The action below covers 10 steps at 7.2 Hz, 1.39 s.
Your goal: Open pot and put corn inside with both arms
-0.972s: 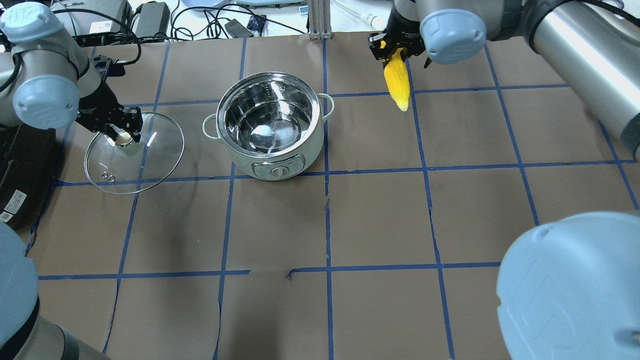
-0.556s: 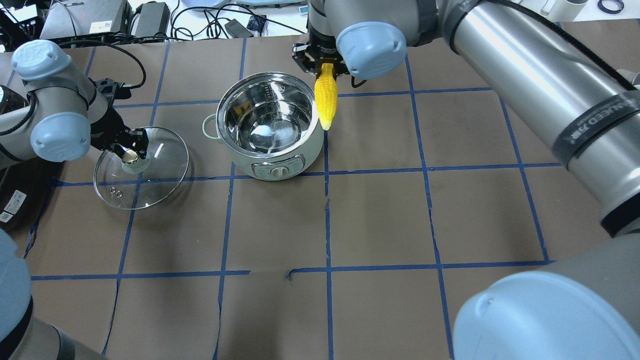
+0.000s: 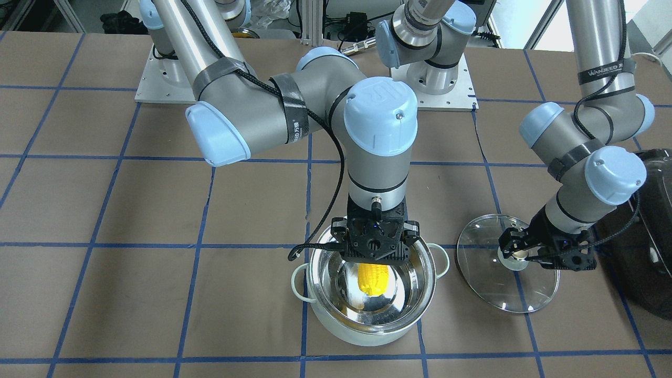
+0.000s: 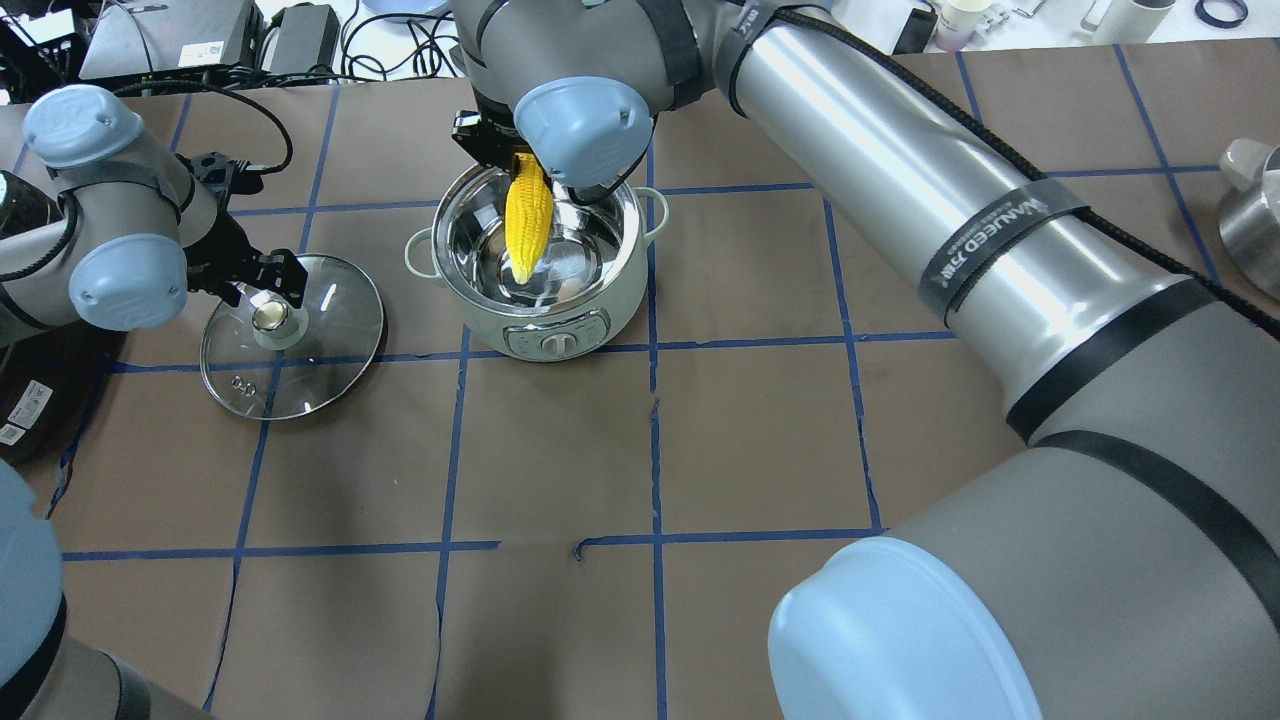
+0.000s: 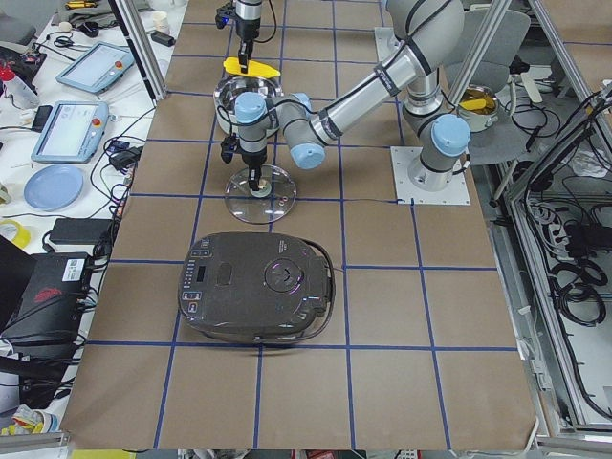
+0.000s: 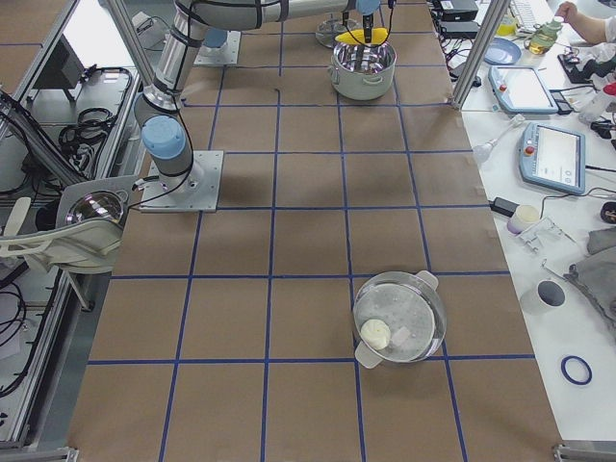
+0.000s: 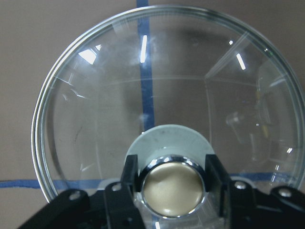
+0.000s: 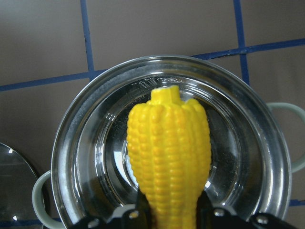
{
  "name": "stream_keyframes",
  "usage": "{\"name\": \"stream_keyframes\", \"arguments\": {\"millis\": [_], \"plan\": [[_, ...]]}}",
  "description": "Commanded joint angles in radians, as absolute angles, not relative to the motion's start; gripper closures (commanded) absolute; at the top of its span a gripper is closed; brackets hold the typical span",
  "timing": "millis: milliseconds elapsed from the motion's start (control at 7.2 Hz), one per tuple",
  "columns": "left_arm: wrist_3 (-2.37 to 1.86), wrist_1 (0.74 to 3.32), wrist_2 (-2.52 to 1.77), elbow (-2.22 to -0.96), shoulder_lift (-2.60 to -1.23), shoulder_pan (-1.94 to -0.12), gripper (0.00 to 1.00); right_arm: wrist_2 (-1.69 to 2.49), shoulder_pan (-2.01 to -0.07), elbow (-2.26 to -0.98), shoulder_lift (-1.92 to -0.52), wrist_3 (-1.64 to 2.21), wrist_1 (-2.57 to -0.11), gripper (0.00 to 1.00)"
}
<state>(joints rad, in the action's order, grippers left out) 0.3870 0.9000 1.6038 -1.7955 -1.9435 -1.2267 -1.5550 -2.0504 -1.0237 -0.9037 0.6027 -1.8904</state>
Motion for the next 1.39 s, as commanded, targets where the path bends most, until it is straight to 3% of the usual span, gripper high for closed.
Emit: {"name": "stream_keyframes", "arguments": {"millis": [0,139,278,556,972,1250], "plan": [[0.35,1.057,1.583,-1.719,-1.884,-1.255,0.0,-1.555,-2.059,-1.012,-0.87,0.6,-1.89,0.78],[0.309,1.28,1.513,-1.616,-1.84,-1.29,0.0,-1.562,-2.059,-1.025,-0.871,0.607,-1.891,0.17],[0.263,1.462,1.516,-1.482,-1.827,-1.337,0.0,-1.56,-2.059,-1.058,-0.876,0.6,-1.897,0.06],[0.038,1.657,1.532,-1.308,-1.81,-1.466,0.0,-1.555,-2.059,-1.074,-0.888,0.595,-1.905,0.0],[-0.06,1.667,1.603,-1.302,-1.706,-1.621,0.0,-1.592,-1.984,-1.101,-0.971,0.406,-1.855,0.0],[-0.055,1.619,1.592,-1.34,-1.683,-1.631,0.0,-1.577,-1.823,-1.225,-1.102,0.236,-1.801,0.0]]}}
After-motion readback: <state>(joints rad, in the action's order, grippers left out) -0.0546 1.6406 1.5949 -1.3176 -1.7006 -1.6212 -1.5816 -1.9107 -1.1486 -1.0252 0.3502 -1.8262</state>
